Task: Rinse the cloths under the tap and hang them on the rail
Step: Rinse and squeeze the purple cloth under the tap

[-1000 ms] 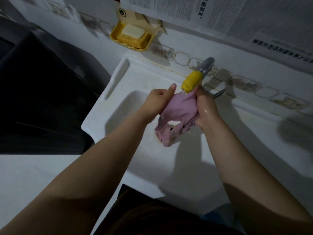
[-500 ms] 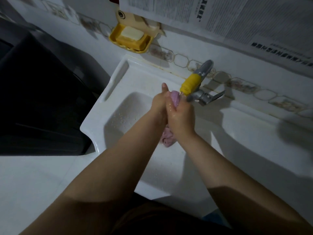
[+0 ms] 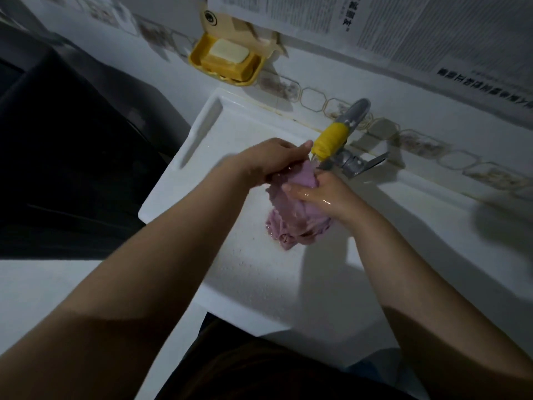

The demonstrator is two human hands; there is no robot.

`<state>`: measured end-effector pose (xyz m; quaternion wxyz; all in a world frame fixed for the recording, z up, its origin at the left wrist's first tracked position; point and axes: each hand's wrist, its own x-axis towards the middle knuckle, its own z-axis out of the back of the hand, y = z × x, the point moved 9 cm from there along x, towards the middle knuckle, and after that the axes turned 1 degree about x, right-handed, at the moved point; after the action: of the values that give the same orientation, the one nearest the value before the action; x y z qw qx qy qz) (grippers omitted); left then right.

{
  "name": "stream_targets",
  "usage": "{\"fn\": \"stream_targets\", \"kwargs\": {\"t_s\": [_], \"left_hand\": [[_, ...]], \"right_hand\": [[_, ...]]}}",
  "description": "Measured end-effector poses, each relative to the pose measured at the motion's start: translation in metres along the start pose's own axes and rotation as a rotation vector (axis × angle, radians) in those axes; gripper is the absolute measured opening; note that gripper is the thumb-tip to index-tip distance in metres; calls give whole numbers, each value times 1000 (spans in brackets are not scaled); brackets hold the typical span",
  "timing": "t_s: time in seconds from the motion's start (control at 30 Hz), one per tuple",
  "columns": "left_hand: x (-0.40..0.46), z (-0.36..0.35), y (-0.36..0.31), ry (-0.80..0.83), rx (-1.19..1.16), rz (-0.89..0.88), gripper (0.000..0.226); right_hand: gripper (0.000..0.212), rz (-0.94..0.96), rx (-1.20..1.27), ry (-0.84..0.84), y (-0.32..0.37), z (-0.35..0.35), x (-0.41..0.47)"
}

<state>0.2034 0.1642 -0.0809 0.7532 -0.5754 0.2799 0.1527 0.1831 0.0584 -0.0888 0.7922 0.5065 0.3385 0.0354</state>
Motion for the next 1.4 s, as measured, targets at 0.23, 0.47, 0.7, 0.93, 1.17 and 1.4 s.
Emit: {"fn": "stream_targets", "kwargs": {"t_s": [0.23, 0.47, 0.7, 0.93, 1.17, 1.4], "left_hand": [[-3, -25, 38, 112, -244, -76, 64], [-10, -24, 52, -190, -692, -22, 34], [-17, -40, 37, -255, -643, 73, 30], [-15, -19, 29, -168, -619, 48, 30], [-10, 3, -8, -164, -254, -245, 14], [1, -34, 33, 54, -202, -117, 83]], "right_hand": [[18, -19, 390, -261, -6, 29, -3], [24, 24, 178, -461, 12, 29, -18], [38, 20, -218, -629, 24, 29, 2], [33, 70, -248, -500, 24, 9, -10], [41, -74, -171, 49, -1, -8, -10], [21, -71, 698, -7, -7, -4, -2]]}}
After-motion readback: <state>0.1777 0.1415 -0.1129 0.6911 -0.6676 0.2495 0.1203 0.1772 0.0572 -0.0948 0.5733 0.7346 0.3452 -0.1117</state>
